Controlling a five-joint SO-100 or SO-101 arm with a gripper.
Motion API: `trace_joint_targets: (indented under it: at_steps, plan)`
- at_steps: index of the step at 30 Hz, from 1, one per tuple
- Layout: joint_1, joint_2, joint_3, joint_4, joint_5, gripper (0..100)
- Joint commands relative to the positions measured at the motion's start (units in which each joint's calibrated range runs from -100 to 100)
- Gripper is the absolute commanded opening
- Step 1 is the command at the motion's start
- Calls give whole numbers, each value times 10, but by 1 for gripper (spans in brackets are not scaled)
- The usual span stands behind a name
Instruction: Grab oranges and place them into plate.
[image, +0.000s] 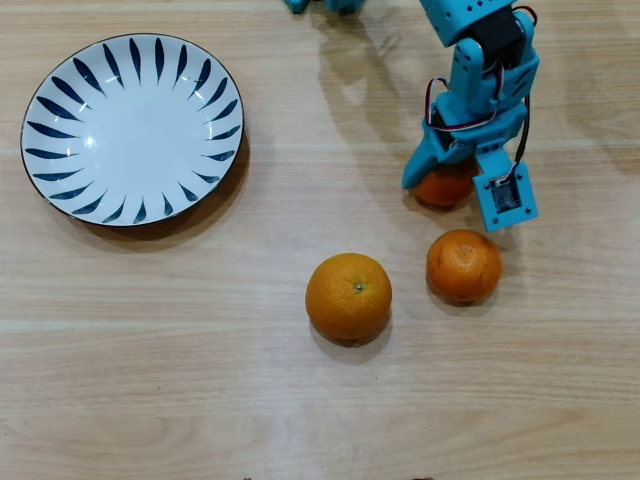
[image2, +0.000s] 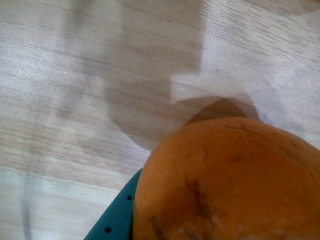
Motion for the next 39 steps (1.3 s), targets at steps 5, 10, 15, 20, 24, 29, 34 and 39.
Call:
trace_joint_targets:
  at_steps: [5, 10, 15, 20, 24, 29, 34, 39]
  plan:
    - [59, -180, 9, 3, 57, 31]
    - [150, -323, 84, 3, 114, 31]
    - [279, -434, 172, 8, 171, 31]
    - [467, -483, 187, 82, 265, 31]
    - [575, -482, 199, 94, 312, 31]
    - [662, -477, 252, 99, 326, 31]
    - [681, -442, 296, 93, 326, 31]
    - [679, -434, 304, 95, 322, 32]
